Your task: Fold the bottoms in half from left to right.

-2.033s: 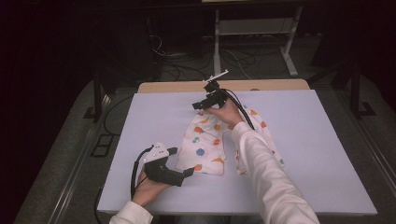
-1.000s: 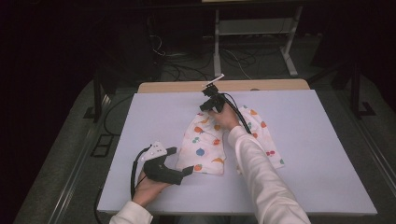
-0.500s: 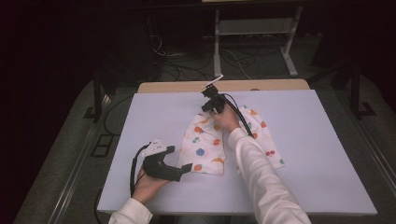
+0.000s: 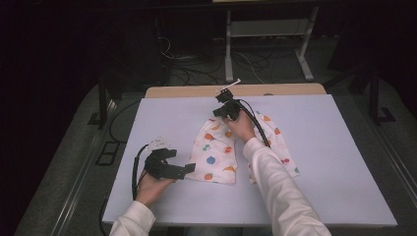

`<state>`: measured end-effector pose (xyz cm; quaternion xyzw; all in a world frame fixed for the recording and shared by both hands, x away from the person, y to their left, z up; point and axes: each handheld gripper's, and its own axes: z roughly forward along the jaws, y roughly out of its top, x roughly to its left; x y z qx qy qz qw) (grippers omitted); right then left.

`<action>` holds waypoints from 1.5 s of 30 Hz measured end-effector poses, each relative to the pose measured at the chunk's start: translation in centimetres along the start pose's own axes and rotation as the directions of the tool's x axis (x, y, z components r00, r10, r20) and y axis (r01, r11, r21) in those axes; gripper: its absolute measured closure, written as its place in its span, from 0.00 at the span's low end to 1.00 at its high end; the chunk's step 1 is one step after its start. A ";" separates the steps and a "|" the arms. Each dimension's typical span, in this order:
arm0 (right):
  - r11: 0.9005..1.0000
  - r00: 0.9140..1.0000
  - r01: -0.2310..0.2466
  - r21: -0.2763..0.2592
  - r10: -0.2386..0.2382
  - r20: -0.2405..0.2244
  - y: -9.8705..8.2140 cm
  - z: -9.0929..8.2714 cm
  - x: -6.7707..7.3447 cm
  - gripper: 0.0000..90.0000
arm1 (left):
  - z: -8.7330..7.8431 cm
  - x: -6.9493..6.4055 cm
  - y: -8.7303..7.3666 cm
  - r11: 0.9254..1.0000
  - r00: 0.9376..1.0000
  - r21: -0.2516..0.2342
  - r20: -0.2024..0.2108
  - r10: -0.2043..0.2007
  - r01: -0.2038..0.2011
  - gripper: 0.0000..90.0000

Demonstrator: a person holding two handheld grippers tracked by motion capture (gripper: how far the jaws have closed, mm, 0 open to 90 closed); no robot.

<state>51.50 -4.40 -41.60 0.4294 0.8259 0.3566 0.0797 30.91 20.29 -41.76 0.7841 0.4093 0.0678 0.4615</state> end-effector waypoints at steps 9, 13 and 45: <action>0.999 1.000 -0.004 -0.032 0.003 -0.006 -0.6 -0.6 -0.2 0.98 | 0.0 0.3 -0.4 1.000 1.000 0.005 -0.013 0.010 -0.010 0.14; 0.999 1.000 0.003 -0.035 -0.003 -0.015 -0.6 -0.7 -0.2 0.98 | 0.2 0.6 -0.6 1.000 1.000 0.026 -0.006 -0.018 0.018 0.16; 0.998 1.000 -0.007 -0.057 0.006 -0.017 -1.5 -0.9 -0.5 0.98 | 1.1 2.2 -2.5 0.968 0.985 0.198 0.050 -0.167 0.154 0.75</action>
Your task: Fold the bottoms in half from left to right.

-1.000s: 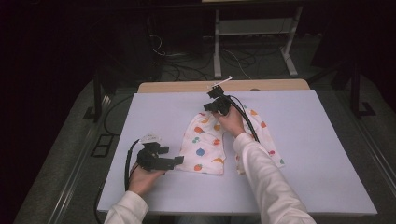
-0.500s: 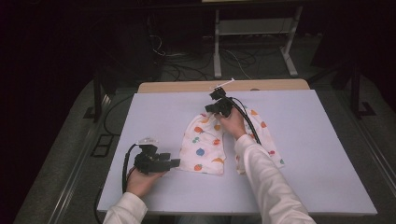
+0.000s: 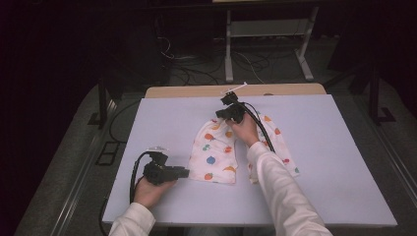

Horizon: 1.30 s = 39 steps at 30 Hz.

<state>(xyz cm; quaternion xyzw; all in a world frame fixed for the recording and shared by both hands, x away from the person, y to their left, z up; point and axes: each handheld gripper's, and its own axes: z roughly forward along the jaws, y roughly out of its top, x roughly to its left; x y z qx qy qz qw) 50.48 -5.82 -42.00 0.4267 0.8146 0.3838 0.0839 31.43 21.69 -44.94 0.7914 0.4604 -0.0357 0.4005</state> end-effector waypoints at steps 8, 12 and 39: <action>1.000 1.000 0.003 -0.002 -0.003 0.000 0.1 -0.2 0.1 0.98 | 0.6 0.6 0.4 0.999 0.999 0.014 0.032 -0.043 0.042 0.91; 1.000 1.000 0.006 -0.008 -0.006 -0.002 0.1 -0.4 0.1 0.98 | 0.8 0.6 0.5 0.999 0.998 0.017 0.040 -0.050 0.049 0.98; 0.997 0.999 -0.036 -0.069 0.035 -0.015 0.7 -2.2 -1.0 0.98 | -0.7 -3.2 2.5 0.985 0.977 -0.084 0.142 0.159 -0.148 0.99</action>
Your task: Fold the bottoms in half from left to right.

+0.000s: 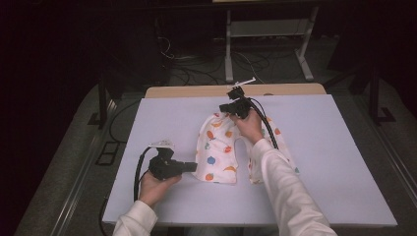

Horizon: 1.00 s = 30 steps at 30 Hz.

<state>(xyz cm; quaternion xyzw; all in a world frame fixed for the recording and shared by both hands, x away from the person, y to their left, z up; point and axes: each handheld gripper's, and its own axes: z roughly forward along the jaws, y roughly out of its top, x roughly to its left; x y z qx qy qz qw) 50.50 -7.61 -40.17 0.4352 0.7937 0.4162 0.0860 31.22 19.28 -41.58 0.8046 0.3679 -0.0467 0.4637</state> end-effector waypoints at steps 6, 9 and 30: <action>1.000 1.000 -0.002 -0.013 0.002 0.001 0.3 -0.8 -0.3 0.98 | 0.2 -1.2 1.2 0.999 0.999 0.001 0.026 0.047 -0.047 0.99; 1.000 1.000 -0.002 -0.019 0.002 0.004 0.4 -1.2 -0.6 0.98 | 0.5 -1.6 1.5 0.998 0.998 -0.006 0.037 0.058 -0.057 0.99; 0.999 1.000 -0.014 -0.036 0.015 0.026 0.4 -2.8 -2.0 0.98 | 1.8 -3.3 4.0 0.995 0.991 -0.027 0.081 0.102 -0.100 0.99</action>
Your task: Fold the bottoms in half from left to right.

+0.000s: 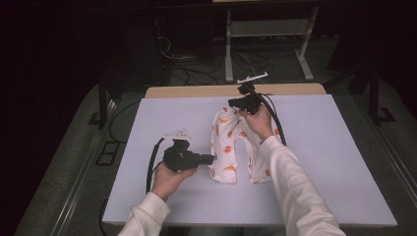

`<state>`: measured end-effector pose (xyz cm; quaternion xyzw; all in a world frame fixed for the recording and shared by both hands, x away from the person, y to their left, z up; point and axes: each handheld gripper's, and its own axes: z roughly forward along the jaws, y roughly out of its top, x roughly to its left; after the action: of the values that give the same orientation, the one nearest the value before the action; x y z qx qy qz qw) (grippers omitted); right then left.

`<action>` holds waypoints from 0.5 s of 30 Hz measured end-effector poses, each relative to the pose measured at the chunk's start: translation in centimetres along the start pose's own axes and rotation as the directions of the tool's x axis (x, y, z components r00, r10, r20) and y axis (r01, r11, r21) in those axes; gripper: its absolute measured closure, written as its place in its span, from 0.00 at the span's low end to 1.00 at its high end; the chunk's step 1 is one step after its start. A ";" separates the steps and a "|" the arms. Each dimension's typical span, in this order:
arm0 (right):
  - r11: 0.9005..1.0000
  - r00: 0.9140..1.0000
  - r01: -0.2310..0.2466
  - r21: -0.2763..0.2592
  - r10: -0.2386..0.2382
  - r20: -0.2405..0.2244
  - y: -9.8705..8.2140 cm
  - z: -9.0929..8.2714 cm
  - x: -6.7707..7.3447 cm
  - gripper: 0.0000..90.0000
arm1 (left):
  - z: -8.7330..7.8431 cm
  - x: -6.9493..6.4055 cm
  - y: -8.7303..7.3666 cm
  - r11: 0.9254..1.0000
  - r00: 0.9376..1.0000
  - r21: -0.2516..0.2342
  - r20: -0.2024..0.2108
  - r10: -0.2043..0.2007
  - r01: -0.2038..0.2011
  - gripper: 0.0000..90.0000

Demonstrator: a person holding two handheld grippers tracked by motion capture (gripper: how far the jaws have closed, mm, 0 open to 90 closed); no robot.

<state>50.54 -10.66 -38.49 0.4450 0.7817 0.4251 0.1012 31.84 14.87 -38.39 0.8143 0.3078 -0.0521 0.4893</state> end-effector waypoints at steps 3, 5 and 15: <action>1.000 1.000 -0.003 -0.003 0.003 0.003 0.0 -0.3 -0.3 0.98 | 0.2 -0.2 0.4 1.000 1.000 -0.003 0.003 0.006 -0.006 0.99; 1.000 1.000 -0.006 -0.002 0.006 0.004 -0.1 -0.4 -0.4 0.98 | 0.3 -0.4 0.7 1.000 1.000 -0.005 0.009 0.012 -0.012 0.99; 1.000 1.000 -0.016 -0.015 0.017 0.015 -0.2 -1.3 -1.3 0.98 | 1.6 -1.3 1.7 0.999 0.999 0.007 0.036 0.039 -0.039 0.99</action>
<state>50.44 -12.46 -38.16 0.4538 0.7739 0.4286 0.1069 32.07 12.39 -37.36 0.8211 0.2828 -0.0583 0.4923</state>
